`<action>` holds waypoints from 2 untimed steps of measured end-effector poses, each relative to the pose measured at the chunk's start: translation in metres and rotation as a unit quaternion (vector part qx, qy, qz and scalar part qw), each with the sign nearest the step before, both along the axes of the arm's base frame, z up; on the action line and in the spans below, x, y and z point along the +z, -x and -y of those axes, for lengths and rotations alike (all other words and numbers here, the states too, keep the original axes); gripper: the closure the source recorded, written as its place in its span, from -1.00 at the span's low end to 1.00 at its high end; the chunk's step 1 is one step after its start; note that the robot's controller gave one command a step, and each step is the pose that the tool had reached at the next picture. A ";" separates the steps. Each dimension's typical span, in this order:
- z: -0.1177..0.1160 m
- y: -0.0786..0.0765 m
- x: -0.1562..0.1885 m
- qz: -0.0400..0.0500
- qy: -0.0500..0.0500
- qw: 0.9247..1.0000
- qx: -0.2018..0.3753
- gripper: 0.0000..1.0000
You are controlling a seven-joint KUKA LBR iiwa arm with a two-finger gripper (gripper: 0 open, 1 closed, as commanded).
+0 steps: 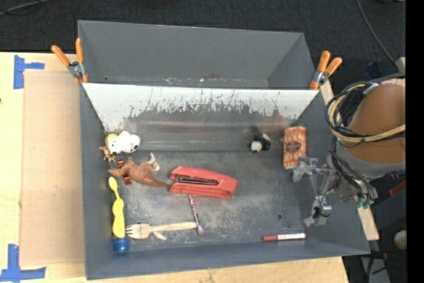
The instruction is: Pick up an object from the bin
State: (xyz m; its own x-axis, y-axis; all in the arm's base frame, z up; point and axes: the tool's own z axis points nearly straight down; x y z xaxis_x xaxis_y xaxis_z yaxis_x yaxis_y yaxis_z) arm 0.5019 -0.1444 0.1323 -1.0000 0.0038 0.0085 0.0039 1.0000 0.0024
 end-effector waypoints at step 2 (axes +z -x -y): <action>-0.007 0.027 -0.063 0.008 0.001 1.000 -0.015 -1.00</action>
Offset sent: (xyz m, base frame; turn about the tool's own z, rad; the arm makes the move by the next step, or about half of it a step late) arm -0.0310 0.0061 -0.0623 0.0304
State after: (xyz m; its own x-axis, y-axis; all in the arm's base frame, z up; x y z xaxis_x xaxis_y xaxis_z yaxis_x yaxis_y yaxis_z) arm 0.4744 -0.1372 0.0696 -0.9994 0.0344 -0.0085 0.0344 0.9994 0.0010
